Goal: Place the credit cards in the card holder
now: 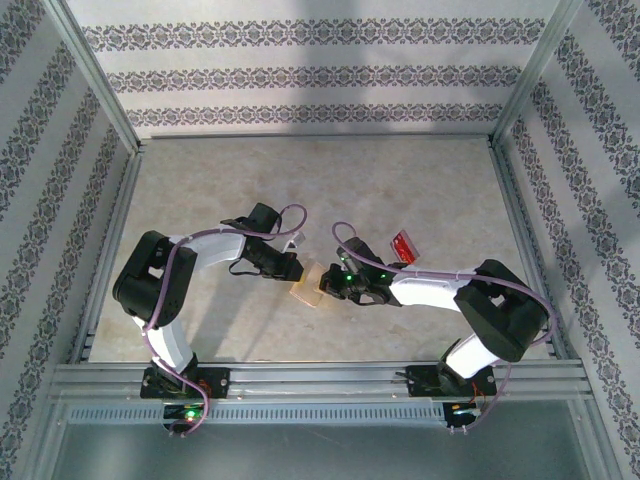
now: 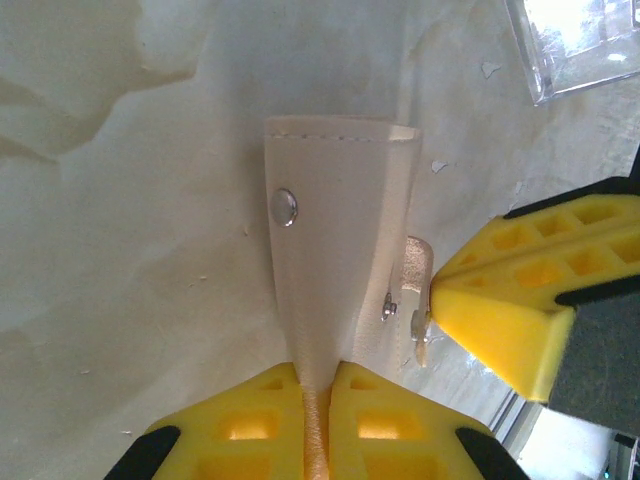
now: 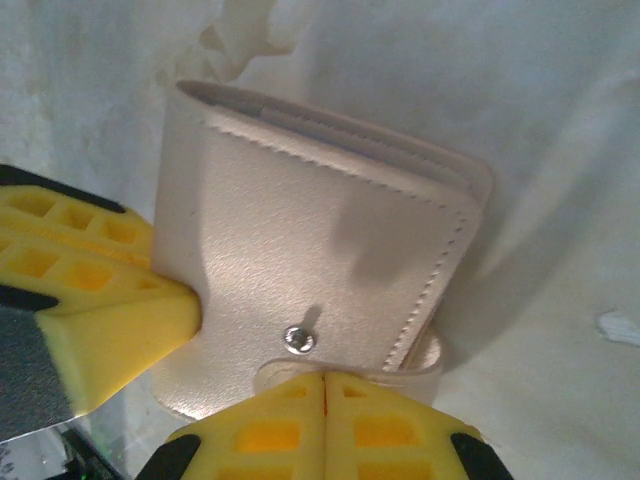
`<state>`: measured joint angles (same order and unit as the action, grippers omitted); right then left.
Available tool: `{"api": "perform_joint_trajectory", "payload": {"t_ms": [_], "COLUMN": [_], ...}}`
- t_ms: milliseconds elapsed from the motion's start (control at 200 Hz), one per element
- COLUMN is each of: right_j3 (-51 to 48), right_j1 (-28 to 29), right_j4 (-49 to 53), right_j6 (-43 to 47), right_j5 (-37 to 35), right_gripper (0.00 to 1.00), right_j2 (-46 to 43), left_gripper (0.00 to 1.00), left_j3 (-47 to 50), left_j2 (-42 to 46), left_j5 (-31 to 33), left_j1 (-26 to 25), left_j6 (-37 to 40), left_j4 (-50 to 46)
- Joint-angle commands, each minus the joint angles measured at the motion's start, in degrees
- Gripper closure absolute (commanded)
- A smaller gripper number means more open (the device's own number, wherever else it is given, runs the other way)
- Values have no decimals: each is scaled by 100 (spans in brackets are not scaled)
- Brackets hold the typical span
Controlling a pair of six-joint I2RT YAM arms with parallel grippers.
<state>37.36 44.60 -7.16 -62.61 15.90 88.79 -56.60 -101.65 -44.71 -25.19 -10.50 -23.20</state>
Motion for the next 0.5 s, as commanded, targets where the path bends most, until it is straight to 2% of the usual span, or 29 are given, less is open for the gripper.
{"api": "perform_joint_trajectory", "payload": {"t_ms": [0,495], "right_j3": [131,0], "right_j1": [76,5], "right_j4": [-132,-373], "right_j6": [32,8], "right_j5": [41,-125], "right_gripper": [98,97], "right_j2": [-39,68], "left_gripper": [90,91], "left_j3": [-65,-114], "left_j2": [-149,-179], "left_j5": [52,32], "left_j1": [-124,-168], "left_j6": [-3,-23], "left_j4": [-130,-171]}}
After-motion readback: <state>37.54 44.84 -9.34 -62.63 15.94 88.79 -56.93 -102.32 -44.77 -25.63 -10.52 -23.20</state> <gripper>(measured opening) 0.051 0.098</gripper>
